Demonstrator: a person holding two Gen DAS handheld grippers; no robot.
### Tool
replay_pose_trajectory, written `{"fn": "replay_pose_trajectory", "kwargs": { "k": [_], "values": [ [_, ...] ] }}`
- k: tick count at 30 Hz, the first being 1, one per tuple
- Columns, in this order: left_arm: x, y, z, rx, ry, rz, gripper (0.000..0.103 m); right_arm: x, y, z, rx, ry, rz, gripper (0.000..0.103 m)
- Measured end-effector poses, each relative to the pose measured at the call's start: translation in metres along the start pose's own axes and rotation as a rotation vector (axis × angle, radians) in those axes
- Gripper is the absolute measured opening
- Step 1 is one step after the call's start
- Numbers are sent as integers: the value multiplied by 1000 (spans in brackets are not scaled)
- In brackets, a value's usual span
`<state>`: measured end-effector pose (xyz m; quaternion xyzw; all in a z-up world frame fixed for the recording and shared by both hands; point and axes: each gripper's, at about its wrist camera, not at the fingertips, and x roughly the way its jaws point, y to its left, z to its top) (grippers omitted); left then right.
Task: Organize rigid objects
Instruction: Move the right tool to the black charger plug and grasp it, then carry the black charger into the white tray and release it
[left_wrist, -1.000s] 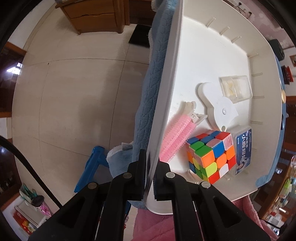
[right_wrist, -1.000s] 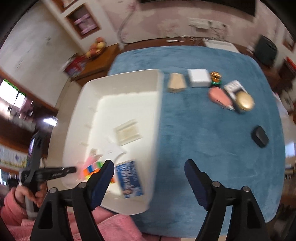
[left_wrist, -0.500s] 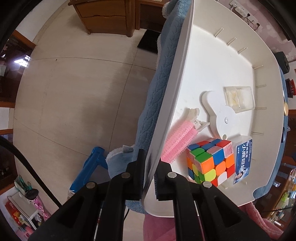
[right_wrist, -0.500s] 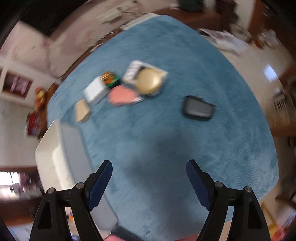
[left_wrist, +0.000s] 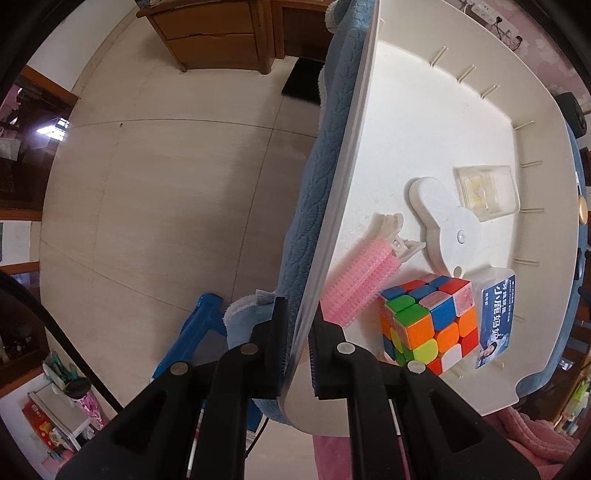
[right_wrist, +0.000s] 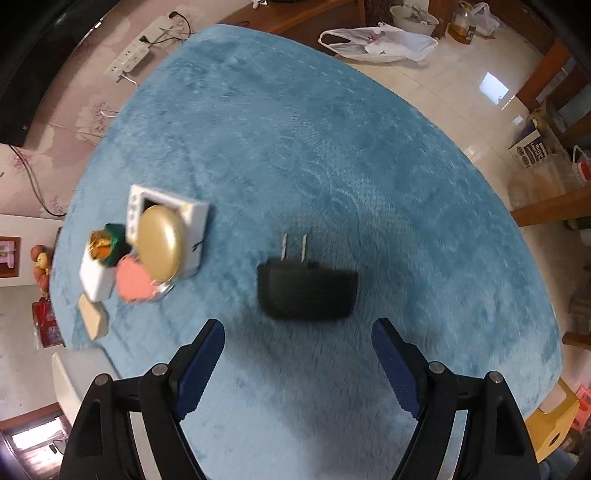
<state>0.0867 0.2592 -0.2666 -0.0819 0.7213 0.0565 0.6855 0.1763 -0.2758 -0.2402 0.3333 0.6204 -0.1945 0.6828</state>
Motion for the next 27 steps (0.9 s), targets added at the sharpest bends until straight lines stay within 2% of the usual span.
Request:
{"fn": "replay_pose_trajectory", "kwargs": {
  "k": [7, 10, 14, 17, 23, 27],
  "values": [
    [-2, -2, 0, -19, 4, 20, 12, 14, 0, 15, -39, -11, -56, 83],
    [-3, -2, 0, -25, 4, 22, 12, 19, 0, 17, -46, 1, -47, 82],
    [-3, -2, -1, -26, -1, 27, 12, 22, -1, 18, -52, 1, -61, 71],
    [-3, -2, -2, -28, -6, 26, 12, 21, -2, 19, -56, -6, -46, 65],
    [-5, -2, -4, -19, -12, 34, 13, 20, -7, 19, -57, 6, -27, 65],
    [-5, -2, -4, -9, -15, 33, 13, 20, -9, 6, -47, 29, -9, 65]
  ]
}}
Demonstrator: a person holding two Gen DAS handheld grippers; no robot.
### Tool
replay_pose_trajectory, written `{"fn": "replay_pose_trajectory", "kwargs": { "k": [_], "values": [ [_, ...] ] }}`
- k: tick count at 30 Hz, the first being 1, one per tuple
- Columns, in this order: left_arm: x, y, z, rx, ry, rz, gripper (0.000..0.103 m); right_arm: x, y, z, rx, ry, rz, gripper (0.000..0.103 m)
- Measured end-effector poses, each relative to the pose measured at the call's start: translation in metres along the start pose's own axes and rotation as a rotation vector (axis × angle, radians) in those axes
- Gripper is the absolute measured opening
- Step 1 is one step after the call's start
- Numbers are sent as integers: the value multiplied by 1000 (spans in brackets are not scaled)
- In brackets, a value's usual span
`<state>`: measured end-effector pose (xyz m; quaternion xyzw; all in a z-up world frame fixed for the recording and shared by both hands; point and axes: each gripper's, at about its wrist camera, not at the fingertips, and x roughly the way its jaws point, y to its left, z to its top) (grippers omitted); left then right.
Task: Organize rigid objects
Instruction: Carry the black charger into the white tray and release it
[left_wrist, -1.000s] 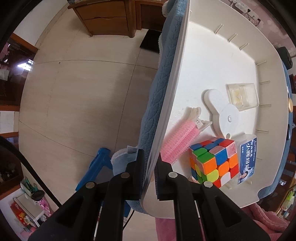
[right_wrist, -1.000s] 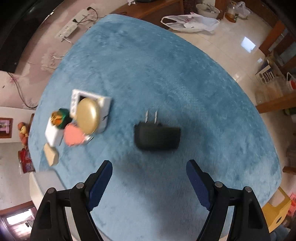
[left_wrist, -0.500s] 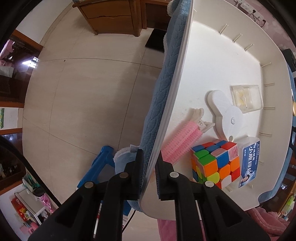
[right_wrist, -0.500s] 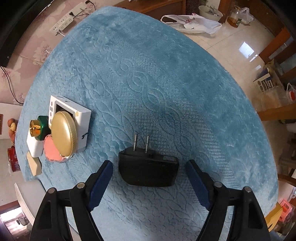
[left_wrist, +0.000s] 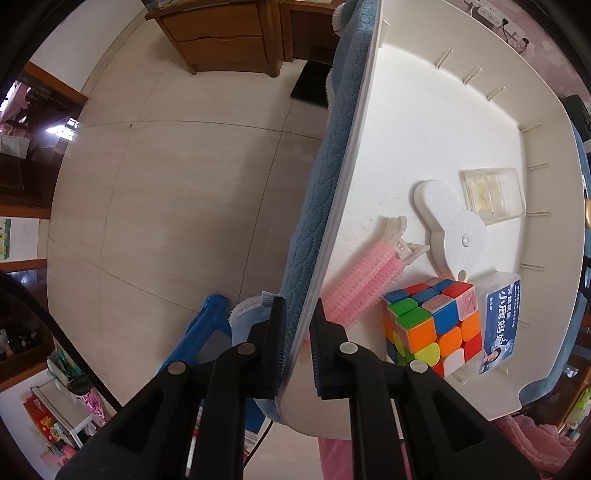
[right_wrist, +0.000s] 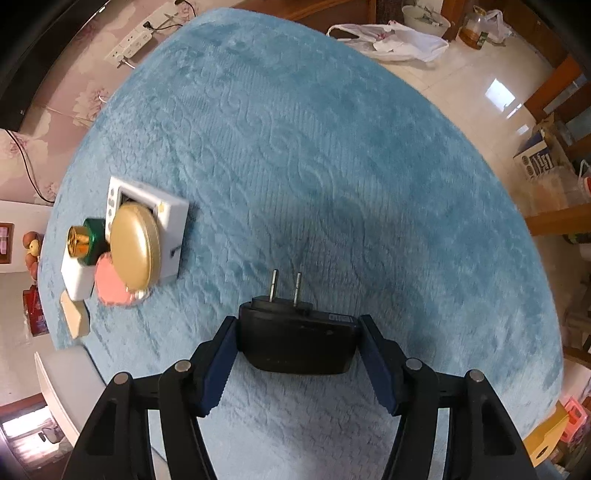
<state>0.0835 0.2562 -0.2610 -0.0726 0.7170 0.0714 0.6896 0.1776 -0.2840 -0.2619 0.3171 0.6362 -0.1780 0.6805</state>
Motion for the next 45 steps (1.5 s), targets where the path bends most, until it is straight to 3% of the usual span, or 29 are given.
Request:
{"fn": "replay_pose_trajectory", "kwargs": {
  "k": [14, 18, 26, 34, 45],
  "values": [
    [3, -6, 4, 114, 28, -22, 12, 14, 29, -97, -49, 143, 15, 65],
    [4, -5, 7, 141, 50, -43, 12, 10, 36, -122, -45, 156, 56, 65],
    [9, -8, 13, 232, 66, -75, 12, -28, 64, -178, -87, 81, 98, 65],
    [21, -8, 12, 285, 98, -88, 11, -81, 86, -210, -190, -28, 161, 65],
    [26, -9, 21, 312, 90, -92, 7, -96, 184, -257, -555, -96, 219, 65]
  ]
}}
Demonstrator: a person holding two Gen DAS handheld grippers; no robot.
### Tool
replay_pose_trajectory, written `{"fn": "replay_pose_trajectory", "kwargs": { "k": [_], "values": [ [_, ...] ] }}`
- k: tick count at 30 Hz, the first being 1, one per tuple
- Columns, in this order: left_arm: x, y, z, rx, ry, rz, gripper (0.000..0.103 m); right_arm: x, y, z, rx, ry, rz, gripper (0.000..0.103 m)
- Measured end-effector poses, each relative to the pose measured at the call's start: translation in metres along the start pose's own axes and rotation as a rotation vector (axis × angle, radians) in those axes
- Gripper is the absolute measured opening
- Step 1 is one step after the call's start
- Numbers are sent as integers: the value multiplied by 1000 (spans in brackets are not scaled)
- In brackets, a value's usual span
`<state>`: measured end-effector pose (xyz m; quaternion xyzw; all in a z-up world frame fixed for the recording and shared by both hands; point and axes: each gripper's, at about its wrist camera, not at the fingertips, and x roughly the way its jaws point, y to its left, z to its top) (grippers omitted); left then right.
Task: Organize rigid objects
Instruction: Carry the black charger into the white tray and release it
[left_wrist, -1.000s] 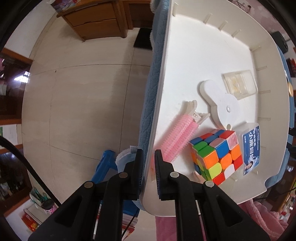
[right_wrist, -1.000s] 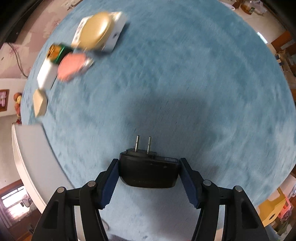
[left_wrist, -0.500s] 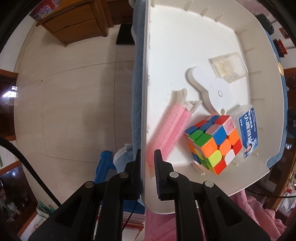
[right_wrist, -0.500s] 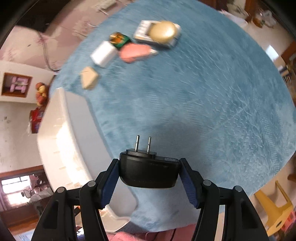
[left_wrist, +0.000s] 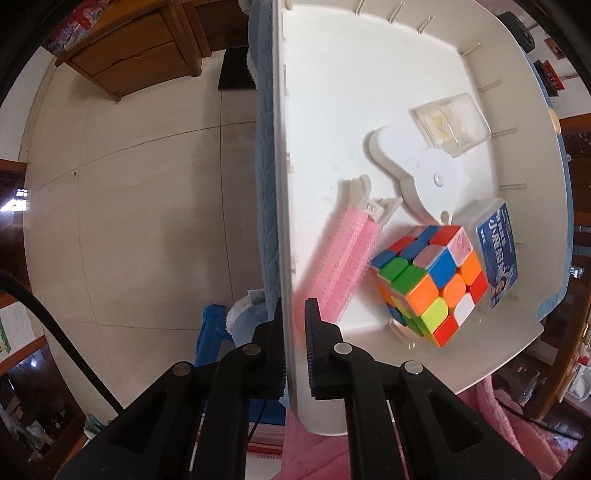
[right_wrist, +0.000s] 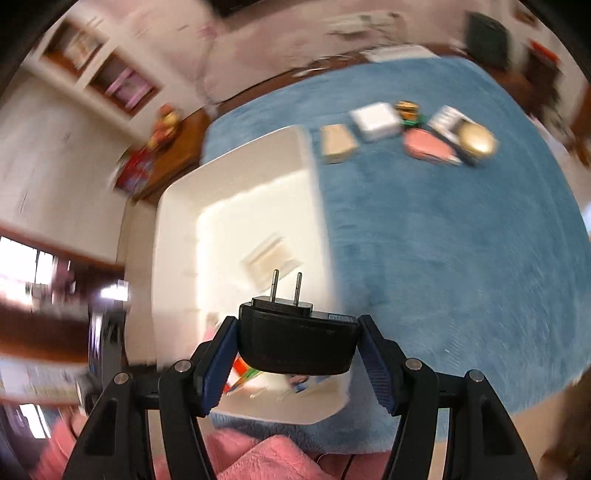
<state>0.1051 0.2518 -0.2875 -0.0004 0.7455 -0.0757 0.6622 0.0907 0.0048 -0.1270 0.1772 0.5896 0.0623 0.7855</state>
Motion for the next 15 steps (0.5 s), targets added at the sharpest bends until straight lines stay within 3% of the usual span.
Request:
{"fn": "replay_pose_trajectory", "kwargs": {
  "k": [9, 12, 15],
  "values": [
    [-4, 0, 17, -24, -28, 4, 6, 20, 49, -19, -238, 82, 49, 67],
    [-5, 0, 22, -32, -38, 12, 6, 21, 51, -18, -255, 81, 60, 75],
    [-2, -7, 19, -39, -47, 28, 7, 18, 46, -15, -250, 61, 53, 76]
  ]
}}
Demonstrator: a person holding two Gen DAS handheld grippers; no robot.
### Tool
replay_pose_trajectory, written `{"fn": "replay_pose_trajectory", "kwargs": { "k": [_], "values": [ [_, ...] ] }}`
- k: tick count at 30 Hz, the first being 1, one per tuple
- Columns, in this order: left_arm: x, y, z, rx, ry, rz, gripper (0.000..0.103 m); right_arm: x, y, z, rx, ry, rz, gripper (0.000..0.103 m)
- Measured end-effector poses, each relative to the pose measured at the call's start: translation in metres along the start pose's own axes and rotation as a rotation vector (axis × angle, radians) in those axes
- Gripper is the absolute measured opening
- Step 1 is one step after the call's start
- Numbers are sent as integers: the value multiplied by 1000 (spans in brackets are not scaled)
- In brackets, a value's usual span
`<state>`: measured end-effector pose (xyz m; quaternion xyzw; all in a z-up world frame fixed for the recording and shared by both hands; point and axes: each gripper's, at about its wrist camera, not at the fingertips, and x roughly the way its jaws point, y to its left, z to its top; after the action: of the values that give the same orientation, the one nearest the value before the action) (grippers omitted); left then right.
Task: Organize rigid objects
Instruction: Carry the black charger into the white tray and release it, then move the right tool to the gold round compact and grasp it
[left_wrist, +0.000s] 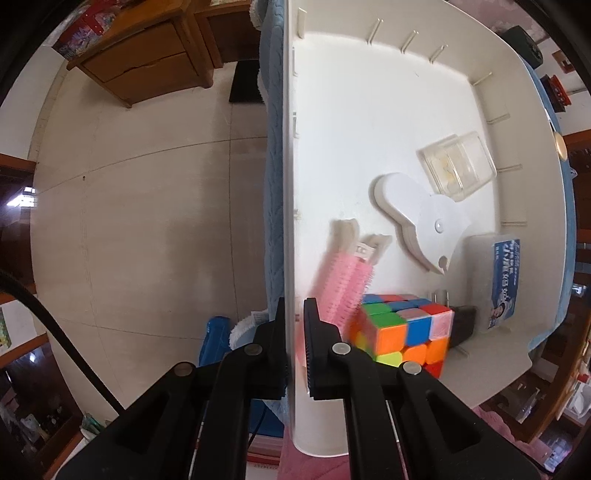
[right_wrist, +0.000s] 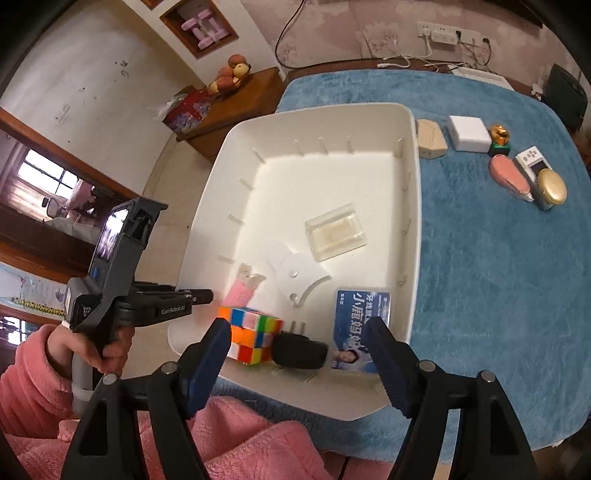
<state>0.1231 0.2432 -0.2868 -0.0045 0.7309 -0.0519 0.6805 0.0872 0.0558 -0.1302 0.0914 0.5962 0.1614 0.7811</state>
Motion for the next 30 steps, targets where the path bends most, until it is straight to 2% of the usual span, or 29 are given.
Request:
{"fn": "replay_pose_trajectory", "kwargs": {
  "k": [5, 12, 21, 24, 30],
  "values": [
    [-3, 2, -6, -26, 4, 7, 7, -10, -27, 2, 61, -39, -35, 76],
    [0, 9, 0, -74, 13, 23, 7, -29, -84, 11, 174, -125, -93, 76],
    [-1, 7, 7, -95, 10, 48, 7, -52, -172, 33, 329, -318, -191, 76],
    [-3, 6, 11, -111, 13, 61, 7, -55, -207, 42, 425, -405, -207, 76],
    [-3, 3, 14, -139, 33, 95, 8, -39, -258, 63, 496, -437, -278, 76]
  ]
}}
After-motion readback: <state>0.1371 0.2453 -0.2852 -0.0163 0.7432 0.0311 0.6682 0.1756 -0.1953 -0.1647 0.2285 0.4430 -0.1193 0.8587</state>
